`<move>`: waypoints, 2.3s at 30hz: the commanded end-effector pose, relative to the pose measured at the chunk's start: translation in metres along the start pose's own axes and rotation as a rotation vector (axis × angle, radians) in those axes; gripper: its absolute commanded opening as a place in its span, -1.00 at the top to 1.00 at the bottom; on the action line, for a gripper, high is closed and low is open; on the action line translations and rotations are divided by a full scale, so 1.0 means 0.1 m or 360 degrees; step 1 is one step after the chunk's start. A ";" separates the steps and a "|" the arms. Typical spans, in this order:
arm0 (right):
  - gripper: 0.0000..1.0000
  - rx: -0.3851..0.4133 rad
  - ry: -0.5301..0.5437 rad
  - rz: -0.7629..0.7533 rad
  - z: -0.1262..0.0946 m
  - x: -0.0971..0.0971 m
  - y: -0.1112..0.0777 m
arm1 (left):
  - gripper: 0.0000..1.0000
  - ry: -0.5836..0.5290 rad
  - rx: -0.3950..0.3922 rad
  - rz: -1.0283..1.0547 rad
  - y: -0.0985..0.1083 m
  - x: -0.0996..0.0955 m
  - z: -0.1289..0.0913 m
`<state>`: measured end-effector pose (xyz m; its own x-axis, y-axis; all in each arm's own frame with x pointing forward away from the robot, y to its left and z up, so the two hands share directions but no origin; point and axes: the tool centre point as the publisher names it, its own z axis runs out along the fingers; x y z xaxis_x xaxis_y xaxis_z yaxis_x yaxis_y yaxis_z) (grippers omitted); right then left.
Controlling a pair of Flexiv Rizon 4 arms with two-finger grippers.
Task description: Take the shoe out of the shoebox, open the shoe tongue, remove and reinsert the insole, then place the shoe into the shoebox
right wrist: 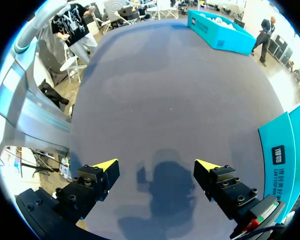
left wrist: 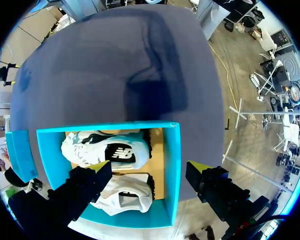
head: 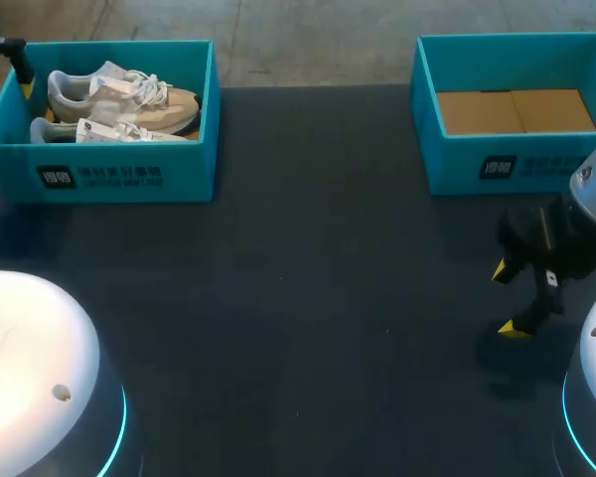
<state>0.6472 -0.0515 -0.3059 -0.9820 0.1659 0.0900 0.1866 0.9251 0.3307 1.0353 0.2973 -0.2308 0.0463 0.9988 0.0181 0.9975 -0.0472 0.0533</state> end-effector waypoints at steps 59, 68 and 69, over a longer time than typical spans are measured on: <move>-1.00 0.0000 -0.0005 0.0000 0.00 0.02 0.00 | -1.00 0.0115 0.0082 -0.0041 0.17 -0.14 1.27; -1.00 0.0000 -0.0005 0.0000 0.00 0.02 0.00 | -1.00 0.0120 0.0113 -0.0070 0.19 -0.13 1.41; -1.00 0.0000 -0.0005 0.0000 0.00 0.02 0.00 | -0.98 0.0117 0.0114 -0.0070 0.19 -0.13 1.42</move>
<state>0.6472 -0.0514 -0.3059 -0.9820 0.1659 0.0900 0.1866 0.9251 0.3308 1.0570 0.2864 -0.3687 0.0012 0.9959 0.0900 0.9999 -0.0002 -0.0109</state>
